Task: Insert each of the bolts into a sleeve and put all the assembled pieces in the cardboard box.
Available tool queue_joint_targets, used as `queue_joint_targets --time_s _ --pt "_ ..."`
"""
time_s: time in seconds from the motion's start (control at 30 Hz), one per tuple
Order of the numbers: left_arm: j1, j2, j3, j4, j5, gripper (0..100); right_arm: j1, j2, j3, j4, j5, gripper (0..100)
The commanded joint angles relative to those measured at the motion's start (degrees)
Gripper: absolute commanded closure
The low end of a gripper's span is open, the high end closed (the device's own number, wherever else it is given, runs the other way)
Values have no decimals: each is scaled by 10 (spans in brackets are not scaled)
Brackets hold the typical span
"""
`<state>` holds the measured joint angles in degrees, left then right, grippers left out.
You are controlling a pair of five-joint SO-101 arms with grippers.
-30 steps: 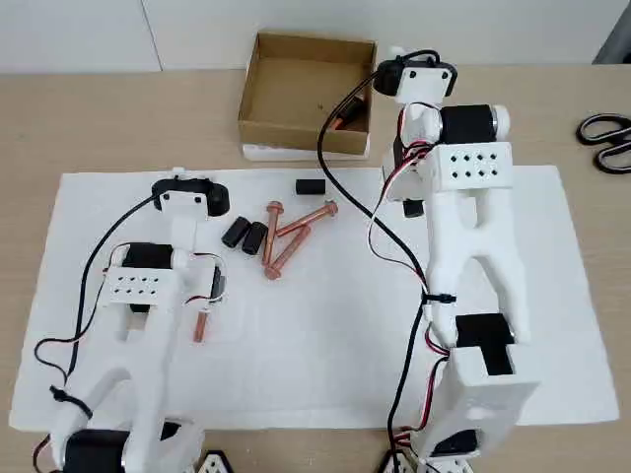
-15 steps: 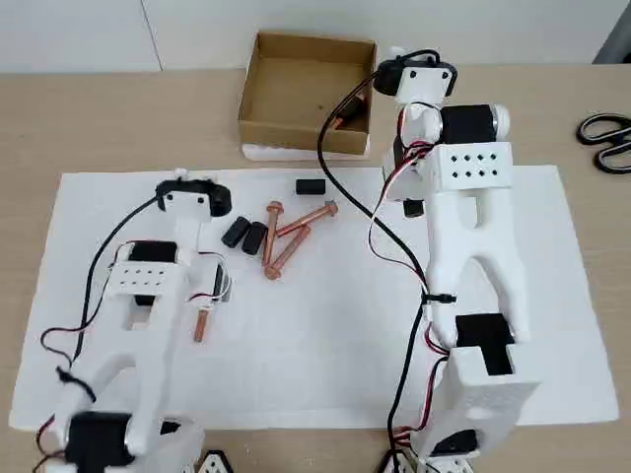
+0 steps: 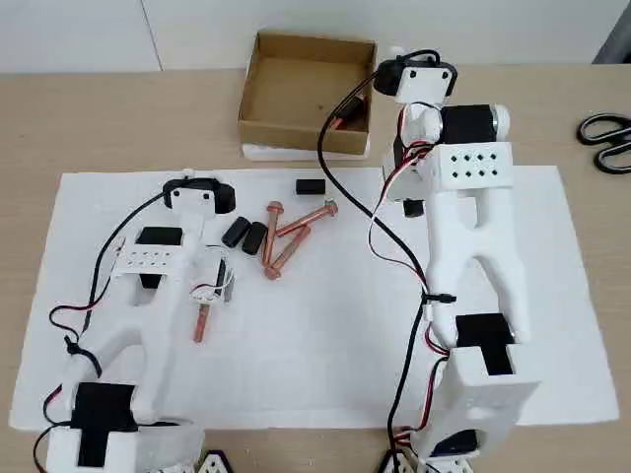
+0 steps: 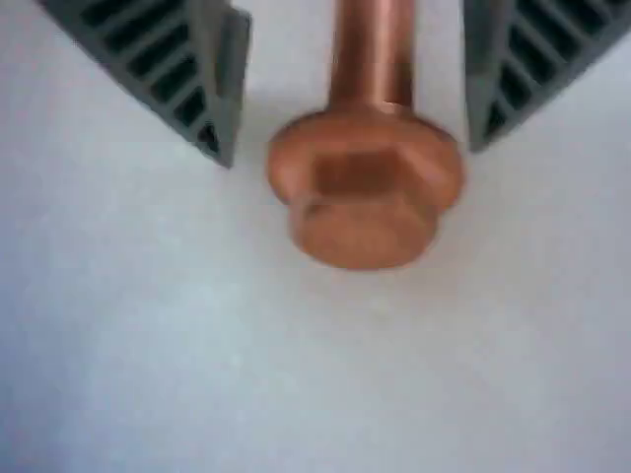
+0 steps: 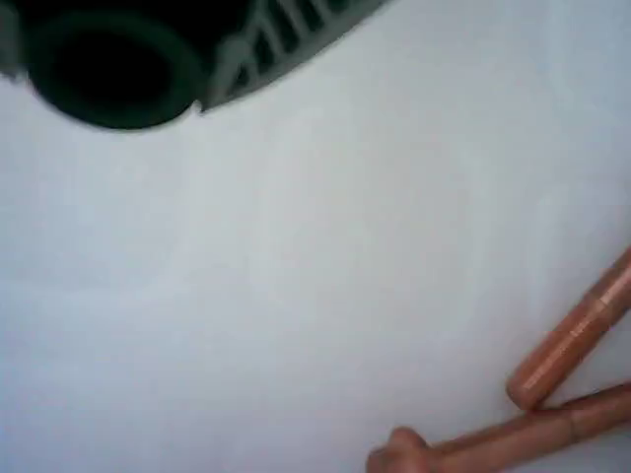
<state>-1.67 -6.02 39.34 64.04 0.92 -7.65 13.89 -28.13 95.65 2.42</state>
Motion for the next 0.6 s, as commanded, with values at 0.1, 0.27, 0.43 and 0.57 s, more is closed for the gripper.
queue_joint_targets --time_s 0.1,0.27,0.43,0.57 --pt "-4 1 -23 -7 3 950 3 -8 -33 4 -5 995" --pt "-4 18 -26 -8 3 953 3 -8 -33 4 -5 995" --pt "-1 26 -35 1 3 970 3 -8 -33 4 -5 995" --pt "-1 6 -85 55 3 993 2 -8 -33 4 -5 995"
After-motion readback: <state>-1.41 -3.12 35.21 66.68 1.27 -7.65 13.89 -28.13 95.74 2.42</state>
